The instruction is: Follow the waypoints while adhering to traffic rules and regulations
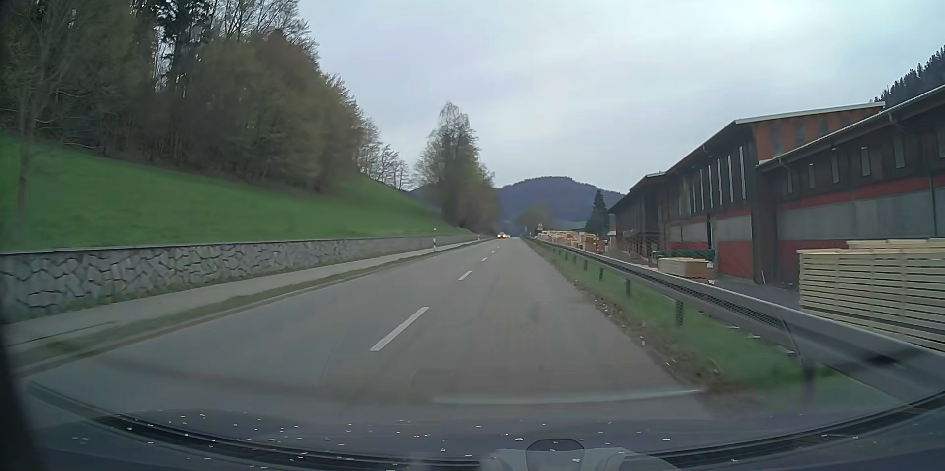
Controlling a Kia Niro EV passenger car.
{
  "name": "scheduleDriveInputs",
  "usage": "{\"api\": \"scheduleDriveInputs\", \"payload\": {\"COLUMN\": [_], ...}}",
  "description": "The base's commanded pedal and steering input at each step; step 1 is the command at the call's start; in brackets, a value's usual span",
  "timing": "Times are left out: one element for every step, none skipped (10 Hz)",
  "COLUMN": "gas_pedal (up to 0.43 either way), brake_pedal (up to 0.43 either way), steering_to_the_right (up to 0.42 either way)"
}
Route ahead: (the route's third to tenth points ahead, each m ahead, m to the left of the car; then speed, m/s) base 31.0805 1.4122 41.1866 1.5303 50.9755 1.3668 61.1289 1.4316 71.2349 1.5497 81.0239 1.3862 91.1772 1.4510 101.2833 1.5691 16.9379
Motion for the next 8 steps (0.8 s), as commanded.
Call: {"api": "scheduleDriveInputs", "payload": {"gas_pedal": [0.157,0.157,0.157,0.157,0.157,0.157,0.157,0.157], "brake_pedal": [0.000,0.000,0.000,0.000,0.000,0.000,0.000,0.000], "steering_to_the_right": [0.006,0.006,0.006,0.006,0.006,0.006,0.005,-0.002]}}
